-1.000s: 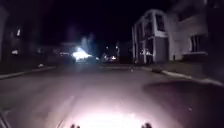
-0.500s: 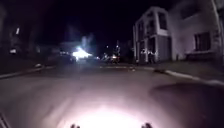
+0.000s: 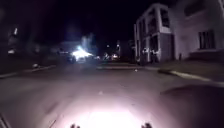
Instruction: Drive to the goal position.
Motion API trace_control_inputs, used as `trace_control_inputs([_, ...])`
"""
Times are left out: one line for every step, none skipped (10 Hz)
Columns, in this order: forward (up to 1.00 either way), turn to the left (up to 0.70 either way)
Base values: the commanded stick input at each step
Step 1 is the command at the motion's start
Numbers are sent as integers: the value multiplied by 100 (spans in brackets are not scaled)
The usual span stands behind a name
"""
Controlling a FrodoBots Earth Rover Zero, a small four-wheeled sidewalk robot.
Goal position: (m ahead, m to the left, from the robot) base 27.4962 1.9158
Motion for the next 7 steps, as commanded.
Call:
trace_control_inputs([70,0])
trace_control_inputs([70,0])
trace_control_inputs([70,0])
trace_control_inputs([70,0])
trace_control_inputs([70,0])
trace_control_inputs([70,0])
trace_control_inputs([70,0])
